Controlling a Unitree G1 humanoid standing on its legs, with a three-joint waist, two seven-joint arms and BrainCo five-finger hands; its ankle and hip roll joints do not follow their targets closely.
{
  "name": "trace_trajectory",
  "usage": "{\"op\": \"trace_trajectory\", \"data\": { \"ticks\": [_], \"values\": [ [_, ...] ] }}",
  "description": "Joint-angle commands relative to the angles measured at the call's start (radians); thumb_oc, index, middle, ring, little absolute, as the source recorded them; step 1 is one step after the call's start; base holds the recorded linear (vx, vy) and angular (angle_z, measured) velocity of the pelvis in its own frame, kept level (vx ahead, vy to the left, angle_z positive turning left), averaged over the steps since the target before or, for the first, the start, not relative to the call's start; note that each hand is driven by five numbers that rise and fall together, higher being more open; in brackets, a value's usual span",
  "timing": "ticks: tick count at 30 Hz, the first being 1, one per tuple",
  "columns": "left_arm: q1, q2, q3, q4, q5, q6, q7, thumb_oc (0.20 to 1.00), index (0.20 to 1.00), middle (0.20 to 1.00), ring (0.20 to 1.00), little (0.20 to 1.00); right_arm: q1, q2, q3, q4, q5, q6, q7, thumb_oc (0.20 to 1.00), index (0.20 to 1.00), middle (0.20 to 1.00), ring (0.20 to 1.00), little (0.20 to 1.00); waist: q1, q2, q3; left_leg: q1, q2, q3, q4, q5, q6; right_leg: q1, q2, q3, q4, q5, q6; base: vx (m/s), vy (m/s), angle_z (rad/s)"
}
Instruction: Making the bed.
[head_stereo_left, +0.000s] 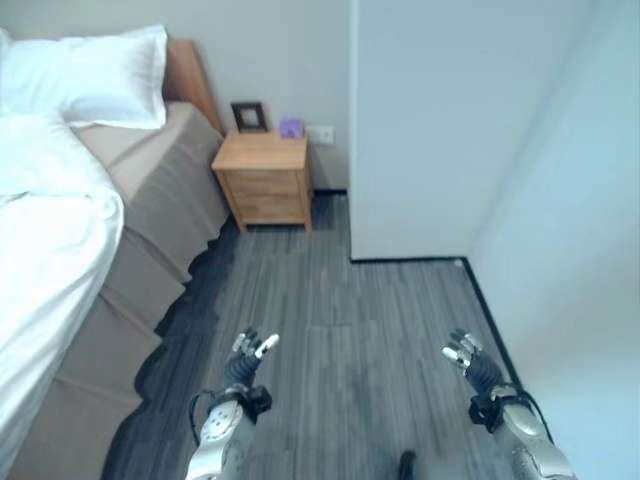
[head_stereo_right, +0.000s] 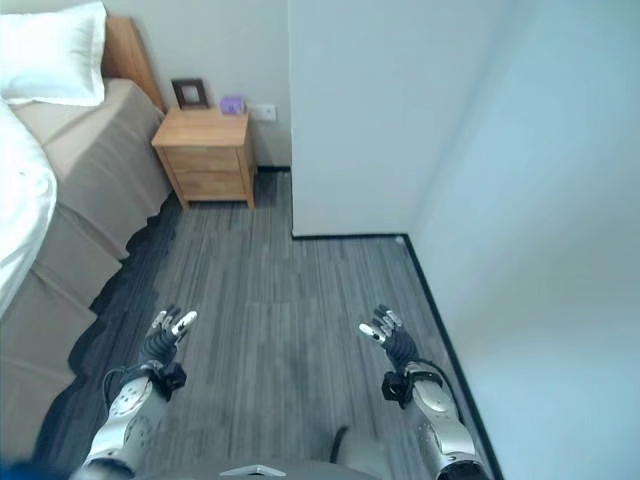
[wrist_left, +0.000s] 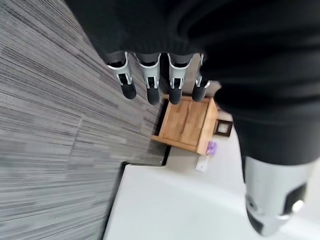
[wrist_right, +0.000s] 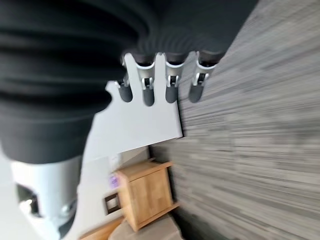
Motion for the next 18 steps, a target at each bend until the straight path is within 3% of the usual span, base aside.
{"op": "trace_trajectory", "data": {
  "ticks": [1,3,4,5,6,7,8,9,10,11,12,13,14,16,18],
  "values": [
    [-0.068,0.040,-0.017,-0.069,0.006,-0.040,-0.049,1.000,1.000,1.000,1.000,1.000,0.009,0.005,-0.095,-0.011,0.038,-0.045,0.009,1.000,1.000,1.000,1.000,1.000,-0.091,-0.021,0.020,0.243,0.029,-0.067,-0.101,-0.036,-0.070,0.016,0.013,0.007,-0.386,0.080,0.014,0.64,-0.144,0.31],
    [-0.091,0.039,-0.034,-0.061,-0.004,-0.039,-0.058,1.000,1.000,1.000,1.000,1.000,0.040,-0.001,-0.102,-0.016,0.029,-0.044,0.013,1.000,1.000,1.000,1.000,1.000,-0.140,-0.027,0.017,0.289,0.050,-0.105,-0.101,-0.049,-0.103,-0.003,0.043,0.016,-0.638,0.148,0.038,0.72,-0.183,0.60],
    [-0.096,0.043,-0.045,-0.063,0.007,-0.038,-0.062,1.000,1.000,1.000,1.000,1.000,0.051,-0.003,-0.104,-0.023,0.025,-0.041,0.012,1.000,1.000,1.000,1.000,1.000,-0.156,-0.022,0.017,0.307,0.066,-0.118,-0.101,-0.059,-0.113,0.005,0.052,0.027,-0.686,0.166,0.045,0.80,-0.242,0.99],
    [-0.105,0.043,-0.070,-0.069,0.024,-0.042,-0.071,1.000,1.000,1.000,1.000,1.000,0.063,-0.004,-0.109,-0.028,0.031,-0.035,0.017,1.000,1.000,1.000,1.000,1.000,-0.171,-0.026,0.004,0.354,0.081,-0.140,-0.101,-0.041,-0.126,0.013,0.064,0.033,-0.651,0.188,0.042,0.76,-0.243,1.05],
    [-0.113,0.038,-0.079,-0.069,0.018,-0.041,-0.078,1.000,1.000,1.000,1.000,1.000,0.052,-0.005,-0.107,-0.018,0.049,-0.038,0.019,1.000,1.000,1.000,1.000,1.000,-0.172,-0.024,-0.007,0.353,0.095,-0.143,-0.049,0.001,-0.147,0.033,0.071,0.031,-0.644,0.193,0.029,0.79,-0.271,1.01],
    [-0.105,0.030,-0.080,-0.073,0.013,-0.040,-0.080,1.000,1.000,1.000,1.000,1.000,0.045,-0.004,-0.096,0.000,0.058,-0.039,0.020,1.000,1.000,1.000,1.000,1.000,-0.166,-0.013,-0.021,0.336,0.120,-0.126,0.053,0.076,-0.175,0.053,0.087,0.012,-0.621,0.190,0.008,0.38,-0.142,0.64],
    [-0.105,0.031,-0.080,-0.073,0.013,-0.040,-0.080,1.000,1.000,1.000,1.000,1.000,0.045,-0.004,-0.096,0.000,0.058,-0.039,0.020,1.000,1.000,1.000,1.000,1.000,-0.168,-0.016,-0.023,0.333,0.117,-0.128,0.052,0.078,-0.175,0.051,0.083,0.012,-0.621,0.191,0.008,0.41,-0.171,0.37],
    [-0.099,0.026,-0.084,-0.068,0.002,-0.039,-0.078,1.000,1.000,1.000,1.000,1.000,0.031,-0.008,-0.085,0.019,0.063,-0.038,0.015,1.000,1.000,1.000,1.000,1.000,-0.162,-0.010,-0.028,0.291,0.133,-0.105,0.178,0.190,-0.214,0.089,0.105,-0.007,-0.604,0.174,-0.019,0.18,-0.094,0.14],
    [-0.099,0.026,-0.084,-0.068,0.002,-0.039,-0.078,1.000,1.000,1.000,1.000,1.000,0.031,-0.007,-0.084,0.019,0.063,-0.038,0.016,1.000,1.000,1.000,1.000,1.000,-0.164,-0.013,-0.029,0.289,0.130,-0.108,0.177,0.192,-0.214,0.087,0.101,-0.007,-0.605,0.175,-0.018,0.77,-0.575,0.11],
    [-0.118,0.007,-0.081,-0.081,-0.096,-0.038,-0.057,1.000,1.000,1.000,1.000,1.000,-0.020,-0.020,-0.063,0.023,0.115,-0.056,-0.010,1.000,1.000,1.000,1.000,1.000,-0.124,-0.071,-0.009,0.006,0.196,0.015,0.700,0.386,-0.219,0.271,0.108,-0.050,-0.633,0.097,-0.115,0.58,-0.485,0.19],
    [-0.118,0.007,-0.081,-0.081,-0.096,-0.038,-0.057,1.000,1.000,1.000,1.000,1.000,-0.020,-0.020,-0.063,0.023,0.115,-0.056,-0.010,1.000,1.000,1.000,1.000,1.000,-0.125,-0.071,-0.010,0.005,0.196,0.015,0.701,0.386,-0.219,0.271,0.108,-0.051,-0.633,0.097,-0.115,0.90,-0.687,0.28],
    [-0.108,0.015,-0.072,-0.098,-0.113,-0.034,-0.069,1.000,1.000,1.000,1.000,1.000,-0.061,-0.047,-0.055,0.024,0.099,-0.055,-0.023,1.000,1.000,1.000,1.000,1.000,-0.060,-0.110,0.026,-0.127,0.193,0.066,0.829,0.316,-0.173,0.366,0.104,-0.038,-0.668,0.067,-0.131,0.51,-0.242,0.17],
    [-0.101,0.010,-0.058,-0.097,-0.123,-0.032,-0.061,1.000,1.000,1.000,1.000,1.000,-0.079,-0.062,-0.061,0.029,0.095,-0.056,-0.029,1.000,1.000,1.000,1.000,1.000,-0.036,-0.115,0.038,-0.203,0.208,0.084,0.836,0.273,-0.168,0.405,0.107,-0.022,-0.693,0.047,-0.137,0.68,-0.255,-0.02],
    [-0.099,-0.003,-0.054,-0.073,-0.165,-0.037,-0.060,1.000,1.000,1.000,1.000,1.000,-0.094,-0.070,-0.062,0.015,0.105,-0.059,-0.033,1.000,1.000,1.000,1.000,1.000,0.005,-0.112,0.047,-0.304,0.188,0.106,0.643,0.231,-0.160,0.485,0.106,-0.002,-0.709,0.021,-0.127,0.59,-0.016,-0.38],
    [-0.101,-0.009,-0.067,-0.061,-0.158,-0.038,-0.078,1.000,1.000,1.000,1.000,1.000,-0.090,-0.095,-0.064,-0.007,0.069,-0.062,-0.018,1.000,1.000,1.000,1.000,1.000,0.009,-0.103,0.038,-0.321,0.180,0.145,0.450,0.241,-0.156,0.528,0.104,-0.005,-0.715,-0.025,-0.122,0.51,0.041,-0.04]
  ]
}}
